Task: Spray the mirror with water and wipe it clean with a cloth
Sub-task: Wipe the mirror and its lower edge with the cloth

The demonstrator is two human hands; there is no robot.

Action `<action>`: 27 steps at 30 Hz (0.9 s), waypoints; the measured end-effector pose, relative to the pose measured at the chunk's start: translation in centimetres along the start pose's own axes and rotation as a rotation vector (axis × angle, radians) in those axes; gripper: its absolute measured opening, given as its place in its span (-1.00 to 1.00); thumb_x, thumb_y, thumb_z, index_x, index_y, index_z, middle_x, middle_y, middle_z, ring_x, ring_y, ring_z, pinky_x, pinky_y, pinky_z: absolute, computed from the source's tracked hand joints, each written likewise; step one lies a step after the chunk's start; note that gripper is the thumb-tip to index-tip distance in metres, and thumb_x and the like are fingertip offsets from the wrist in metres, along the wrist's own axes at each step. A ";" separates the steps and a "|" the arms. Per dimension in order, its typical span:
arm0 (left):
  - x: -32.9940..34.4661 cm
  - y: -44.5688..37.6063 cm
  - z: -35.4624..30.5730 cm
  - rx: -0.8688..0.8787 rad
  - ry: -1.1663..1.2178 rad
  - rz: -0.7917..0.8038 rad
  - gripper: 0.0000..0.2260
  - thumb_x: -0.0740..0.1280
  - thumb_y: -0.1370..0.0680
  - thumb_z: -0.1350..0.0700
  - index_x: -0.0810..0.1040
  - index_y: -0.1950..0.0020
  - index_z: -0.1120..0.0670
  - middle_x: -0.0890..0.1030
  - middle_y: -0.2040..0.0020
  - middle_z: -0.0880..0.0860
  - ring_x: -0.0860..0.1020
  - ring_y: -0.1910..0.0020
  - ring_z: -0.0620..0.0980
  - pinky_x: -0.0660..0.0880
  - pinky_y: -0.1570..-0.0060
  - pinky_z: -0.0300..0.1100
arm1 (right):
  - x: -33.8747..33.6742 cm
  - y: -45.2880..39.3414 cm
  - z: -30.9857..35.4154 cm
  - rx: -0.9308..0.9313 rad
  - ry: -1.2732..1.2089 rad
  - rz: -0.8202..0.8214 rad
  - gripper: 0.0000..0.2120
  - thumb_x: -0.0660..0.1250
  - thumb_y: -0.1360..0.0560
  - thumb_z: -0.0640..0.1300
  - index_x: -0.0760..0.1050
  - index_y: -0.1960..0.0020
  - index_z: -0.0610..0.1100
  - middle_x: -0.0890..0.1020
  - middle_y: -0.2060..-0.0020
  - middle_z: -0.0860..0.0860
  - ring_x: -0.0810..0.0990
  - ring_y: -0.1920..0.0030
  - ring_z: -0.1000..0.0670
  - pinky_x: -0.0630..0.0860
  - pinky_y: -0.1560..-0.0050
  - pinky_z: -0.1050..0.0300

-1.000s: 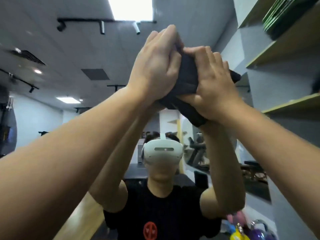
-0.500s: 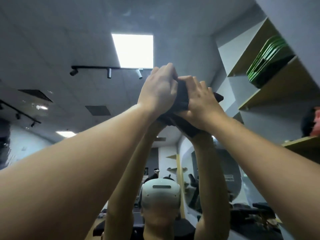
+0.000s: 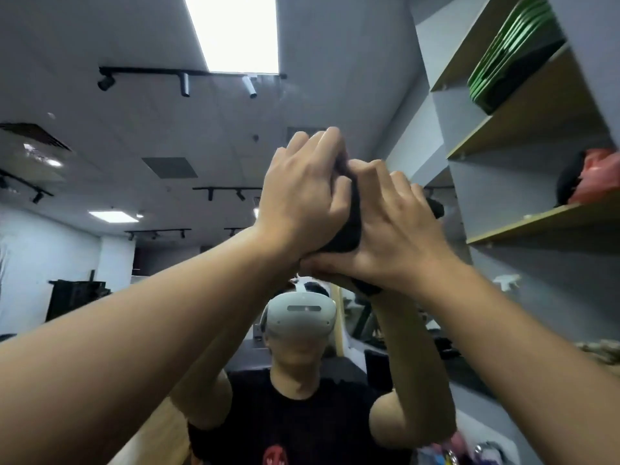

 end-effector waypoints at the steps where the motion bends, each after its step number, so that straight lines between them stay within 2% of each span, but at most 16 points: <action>1: 0.0 1.0 -0.6 0.005 0.018 0.002 -0.81 0.08 -0.43 0.08 0.40 0.09 0.14 0.45 0.20 -0.02 0.39 0.16 0.13 0.39 0.11 0.09 | 0.0 1.1 0.3 0.006 0.018 0.014 0.08 0.24 -0.16 0.64 0.14 -0.44 -0.01 0.46 -0.17 -0.06 0.49 0.00 -0.21 0.48 -0.03 -0.22; 4: 0.0 4.0 -2.2 0.017 0.082 0.034 -0.79 0.14 -0.42 0.18 0.46 0.03 0.22 0.52 0.17 0.06 0.44 0.16 0.17 0.42 0.11 0.14 | 0.5 4.4 1.2 0.018 0.027 -0.018 -0.01 0.32 -0.26 0.55 0.08 -0.49 0.07 0.45 -0.25 -0.08 0.49 -0.02 -0.23 0.47 0.01 -0.23; 7: 0.0 6.0 -3.2 -0.021 0.233 0.111 -0.79 0.14 -0.40 0.25 0.46 0.04 0.27 0.56 0.19 0.11 0.49 0.19 0.17 0.46 0.14 0.10 | 1.2 8.8 1.4 0.083 0.030 -0.104 -0.19 0.36 -0.39 0.40 0.18 -0.50 0.08 0.47 -0.32 -0.11 0.48 -0.05 -0.24 0.42 0.01 -0.20; 10: 0.9 6.5 -5.0 -0.013 0.374 0.242 -0.84 0.12 -0.45 0.32 0.47 0.07 0.31 0.57 0.26 0.15 0.55 0.26 0.09 0.47 0.22 0.05 | 1.4 13.9 2.2 0.177 0.013 -0.121 -0.27 0.40 -0.41 0.27 0.25 -0.48 0.11 0.45 -0.35 -0.16 0.45 -0.07 -0.26 0.39 -0.01 -0.18; 13: 2.9 6.9 -8.9 0.155 0.345 0.347 -0.87 0.17 -0.53 0.27 0.48 0.11 0.28 0.51 0.27 0.13 0.47 0.27 0.11 0.41 0.22 0.04 | 1.9 20.0 4.3 0.225 -0.023 -0.059 -0.31 0.40 -0.41 0.26 0.26 -0.45 0.12 0.39 -0.38 -0.17 0.44 -0.14 -0.26 0.39 -0.06 -0.15; 16: 6.3 9.6 -13.3 0.396 0.277 0.487 -0.82 0.16 -0.57 0.15 0.49 0.07 0.21 0.49 0.16 0.08 0.44 0.18 0.12 0.40 0.21 0.04 | 2.3 27.1 7.7 0.145 -0.070 -0.034 -0.41 0.31 -0.46 0.29 0.35 -0.43 0.11 0.36 -0.38 -0.18 0.49 -0.22 -0.29 0.40 -0.16 -0.16; 17: 7.4 10.9 -14.6 0.470 0.259 0.521 -0.80 0.16 -0.58 0.13 0.51 0.06 0.21 0.52 0.13 0.10 0.48 0.14 0.16 0.43 0.21 0.06 | 2.5 29.4 8.7 0.101 -0.065 -0.027 -0.40 0.34 -0.43 0.26 0.37 -0.41 0.10 0.38 -0.38 -0.18 0.51 -0.24 -0.28 0.41 -0.19 -0.16; 19: 9.4 13.5 -16.8 0.598 0.258 0.584 -0.81 0.17 -0.57 0.16 0.55 0.03 0.21 0.59 0.04 0.15 0.56 0.01 0.23 0.51 0.13 0.14 | 2.6 33.2 8.9 0.032 -0.042 -0.016 -0.26 0.54 -0.26 0.18 0.40 -0.38 0.10 0.42 -0.37 -0.17 0.51 -0.25 -0.26 0.43 -0.23 -0.12; 21: 11.1 15.8 -18.1 0.670 0.279 0.642 -0.81 0.22 -0.55 0.18 0.58 -0.03 0.22 0.63 -0.07 0.18 0.59 -0.17 0.25 0.54 -0.03 0.17 | 1.9 35.3 6.5 0.027 -0.055 -0.022 -0.15 0.62 -0.18 0.14 0.37 -0.39 0.09 0.42 -0.36 -0.17 0.52 -0.24 -0.23 0.44 -0.21 -0.10; 23: 12.4 17.3 -18.2 0.685 0.276 0.671 -0.77 0.24 -0.55 0.18 0.62 -0.11 0.21 0.63 -0.19 0.17 0.54 -0.34 0.22 0.52 -0.19 0.15 | 0.2 36.3 2.2 0.075 -0.058 -0.047 -0.27 0.49 -0.36 0.18 0.30 -0.44 0.08 0.39 -0.37 -0.18 0.50 -0.22 -0.23 0.43 -0.16 -0.11; 25: 13.2 18.1 -17.8 0.678 0.242 0.667 -0.73 0.24 -0.58 0.16 0.63 -0.20 0.18 0.63 -0.27 0.13 0.49 -0.43 0.17 0.45 -0.36 0.12 | -1.7 37.0 -3.5 0.215 -0.037 -0.097 -0.37 0.38 -0.47 0.21 0.26 -0.45 0.06 0.37 -0.34 -0.18 0.48 -0.21 -0.23 0.42 -0.14 -0.12; 27: 13.7 18.5 -17.8 0.703 0.176 0.637 -0.75 0.26 -0.59 0.15 0.63 -0.21 0.15 0.62 -0.29 0.12 0.48 -0.43 0.16 0.39 -0.43 0.08 | -3.6 38.4 -9.9 0.435 -0.027 -0.157 -0.36 0.43 -0.44 0.13 0.27 -0.43 0.04 0.34 -0.30 -0.15 0.45 -0.23 -0.24 0.47 -0.17 -0.19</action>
Point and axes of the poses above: each hand's wrist, its own y-axis away from the middle knuckle, its own x-axis out of the palm, z = x × y, the point moved 9 cm from there along -y, towards the middle knuckle
